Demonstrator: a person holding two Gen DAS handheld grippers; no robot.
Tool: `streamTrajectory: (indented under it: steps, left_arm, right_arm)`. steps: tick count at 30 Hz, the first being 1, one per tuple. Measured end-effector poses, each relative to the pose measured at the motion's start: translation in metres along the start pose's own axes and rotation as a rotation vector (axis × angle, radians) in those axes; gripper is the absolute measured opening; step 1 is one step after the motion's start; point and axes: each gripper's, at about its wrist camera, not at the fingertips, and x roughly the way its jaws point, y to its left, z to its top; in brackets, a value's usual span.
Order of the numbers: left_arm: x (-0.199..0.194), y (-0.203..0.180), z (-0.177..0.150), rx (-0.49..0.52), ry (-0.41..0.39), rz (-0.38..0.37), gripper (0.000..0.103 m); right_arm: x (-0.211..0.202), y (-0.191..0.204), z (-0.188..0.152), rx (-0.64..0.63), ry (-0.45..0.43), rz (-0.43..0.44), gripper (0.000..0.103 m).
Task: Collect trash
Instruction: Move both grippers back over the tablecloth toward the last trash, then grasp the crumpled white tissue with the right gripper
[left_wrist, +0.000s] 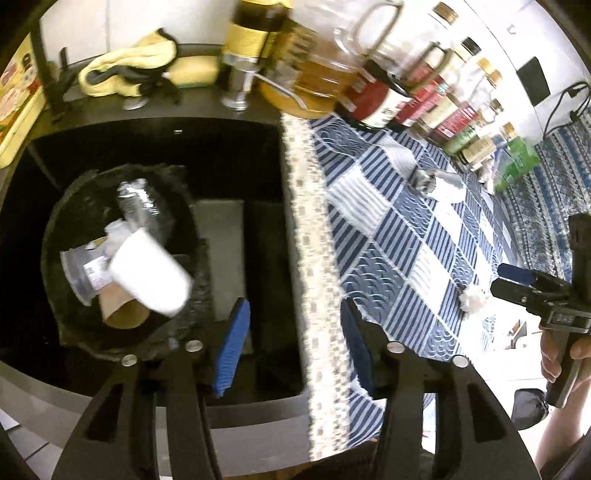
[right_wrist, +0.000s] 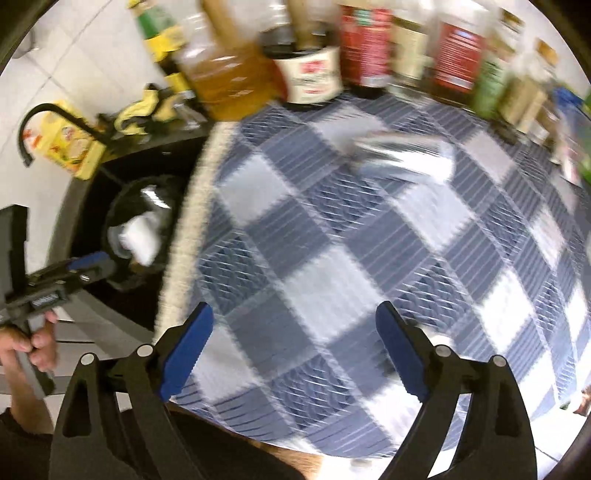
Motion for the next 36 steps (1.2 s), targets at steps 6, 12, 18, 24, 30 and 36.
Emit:
streamTrajectory:
  steps: [6,12,18,24,30,36]
  left_arm:
    - [0.020,-0.037,0.004,0.007,0.026,-0.003,0.059]
    - [0.034,-0.078,0.009,0.040,0.043,0.008,0.059]
    - [0.047,-0.103,0.014,0.040,0.065,0.027,0.059]
    - [0.057,-0.126,0.022,0.052,0.072,0.057,0.059]
    - [0.068,-0.147,0.023,0.068,0.078,0.075,0.059]
    - [0.081,-0.173,0.026,0.102,0.093,0.091,0.059]
  right_arm:
    - [0.002,-0.054,-0.017,0.010,0.053,-0.047,0.089]
    - [0.018,-0.076,-0.030,-0.020,0.110,-0.034,0.089]
    - [0.038,-0.086,-0.036,-0.059,0.171,-0.003,0.083]
    - [0.057,-0.091,-0.041,-0.106,0.235,0.008,0.054]
    - [0.060,-0.089,-0.046,-0.152,0.240,0.068,0.040]
    - [0.047,-0.099,-0.051,-0.158,0.211,0.104,0.036]
